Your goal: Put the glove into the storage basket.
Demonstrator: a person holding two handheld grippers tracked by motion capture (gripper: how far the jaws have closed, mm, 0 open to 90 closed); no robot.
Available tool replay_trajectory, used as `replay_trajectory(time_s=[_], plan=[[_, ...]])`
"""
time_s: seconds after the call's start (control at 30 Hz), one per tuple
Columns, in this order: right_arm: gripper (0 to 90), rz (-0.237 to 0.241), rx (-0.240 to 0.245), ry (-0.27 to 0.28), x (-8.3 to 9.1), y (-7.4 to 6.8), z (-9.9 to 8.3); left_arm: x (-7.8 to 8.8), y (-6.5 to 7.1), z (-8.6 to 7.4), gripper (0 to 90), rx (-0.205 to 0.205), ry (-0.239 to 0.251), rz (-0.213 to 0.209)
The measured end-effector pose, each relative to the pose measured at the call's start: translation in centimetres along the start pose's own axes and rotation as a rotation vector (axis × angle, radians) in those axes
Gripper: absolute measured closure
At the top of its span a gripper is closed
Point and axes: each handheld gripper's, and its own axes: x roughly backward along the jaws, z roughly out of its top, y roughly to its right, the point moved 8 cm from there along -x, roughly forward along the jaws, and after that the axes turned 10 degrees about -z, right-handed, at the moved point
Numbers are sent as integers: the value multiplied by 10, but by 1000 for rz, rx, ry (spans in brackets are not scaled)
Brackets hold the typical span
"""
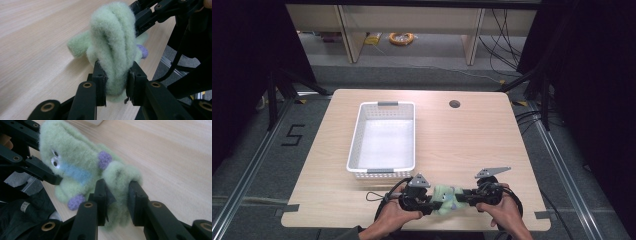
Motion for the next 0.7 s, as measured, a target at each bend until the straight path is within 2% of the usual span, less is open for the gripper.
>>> replay_trajectory(time_s=[0.07, 0.1, 0.13, 0.17, 0.23, 0.27, 0.37, 0.4, 0.43, 0.47, 0.6, 0.67, 0.7], plan=[[724, -16, 13, -4, 2, -3, 6, 6, 0, 3, 719, 3, 5, 7], [724, -2, 17, -6, 2, -6, 11, 10, 0, 6, 719, 1, 10, 13], [724, -7, 5, -20, 4, -9, 14, 14, 1, 9, 719, -1, 12, 16], [724, -19, 33, -5, 5, -8, 20, 18, 2, 12, 719, -2, 20, 16], [724, -7, 52, 1, 8, -13, 30, 26, 3, 19, 718, -13, 34, 25], [724, -17, 43, -7, 12, -17, 34, 29, 3, 22, 718, -18, 37, 25], [724, -19, 88, 29, 18, -19, 50, 42, 4, 32, 718, -18, 60, 27], [724, -7, 82, 26, 20, -22, 54, 46, 4, 35, 718, -27, 63, 25], [725, -29, 94, 36, 23, -21, 59, 50, 3, 37, 718, -29, 65, 37], [725, -16, 101, 40, 24, -23, 64, 54, 2, 41, 718, -29, 73, 40], [727, -17, 114, 66, 27, -27, 88, 72, -4, 53, 718, -15, 99, 56], [727, -7, 104, 56, 27, -32, 100, 83, -9, 59, 718, -12, 105, 63], [728, -9, 121, 66, 26, -32, 108, 87, -11, 62, 718, -10, 114, 73]])
